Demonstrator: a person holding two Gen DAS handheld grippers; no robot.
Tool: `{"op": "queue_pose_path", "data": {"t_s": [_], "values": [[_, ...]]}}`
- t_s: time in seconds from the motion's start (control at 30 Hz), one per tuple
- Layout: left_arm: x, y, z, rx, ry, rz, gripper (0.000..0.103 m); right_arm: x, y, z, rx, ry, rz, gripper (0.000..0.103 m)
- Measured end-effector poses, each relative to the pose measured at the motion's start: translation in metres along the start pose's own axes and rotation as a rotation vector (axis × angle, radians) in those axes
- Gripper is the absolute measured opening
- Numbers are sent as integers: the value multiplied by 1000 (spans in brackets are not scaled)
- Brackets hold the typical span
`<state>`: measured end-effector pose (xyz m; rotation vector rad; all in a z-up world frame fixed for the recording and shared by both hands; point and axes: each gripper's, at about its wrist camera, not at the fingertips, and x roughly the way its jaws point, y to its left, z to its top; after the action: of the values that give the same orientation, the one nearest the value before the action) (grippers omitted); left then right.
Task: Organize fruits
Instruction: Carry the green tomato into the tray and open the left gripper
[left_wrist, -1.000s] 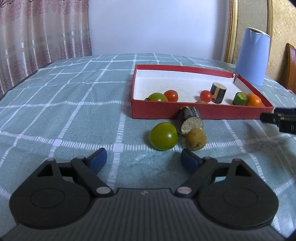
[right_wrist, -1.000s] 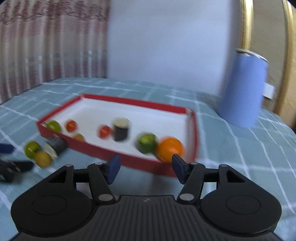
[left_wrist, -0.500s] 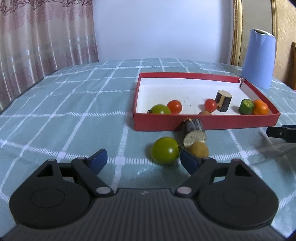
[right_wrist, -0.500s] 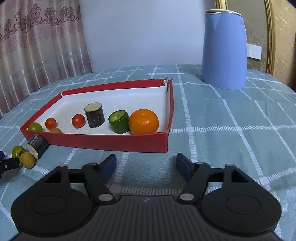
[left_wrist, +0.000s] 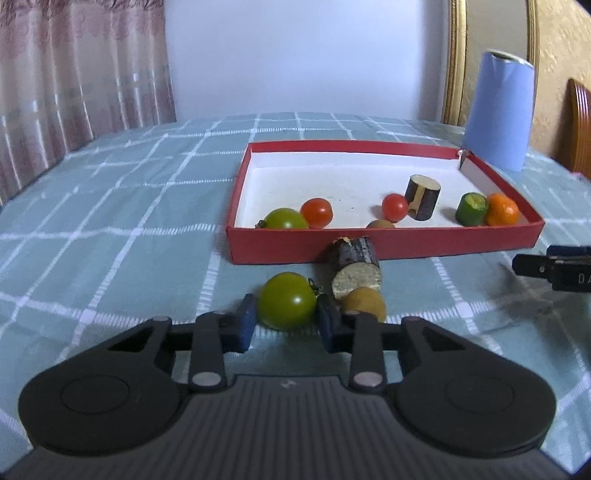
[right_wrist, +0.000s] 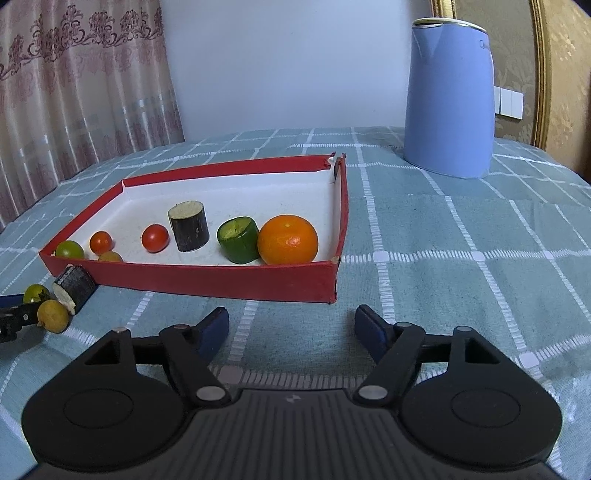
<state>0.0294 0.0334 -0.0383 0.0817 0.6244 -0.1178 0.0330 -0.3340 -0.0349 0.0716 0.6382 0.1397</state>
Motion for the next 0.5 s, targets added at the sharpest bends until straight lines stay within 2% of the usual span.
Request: {"op": "queue_pose_path", "data": {"t_s": [0.33, 0.5], "values": [[-3, 2, 3, -16, -6, -9, 31, 0, 3, 0, -10, 3, -7, 78], [-9, 4, 15, -28, -33, -32, 31, 0, 3, 0, -10, 4, -7, 78]]}}
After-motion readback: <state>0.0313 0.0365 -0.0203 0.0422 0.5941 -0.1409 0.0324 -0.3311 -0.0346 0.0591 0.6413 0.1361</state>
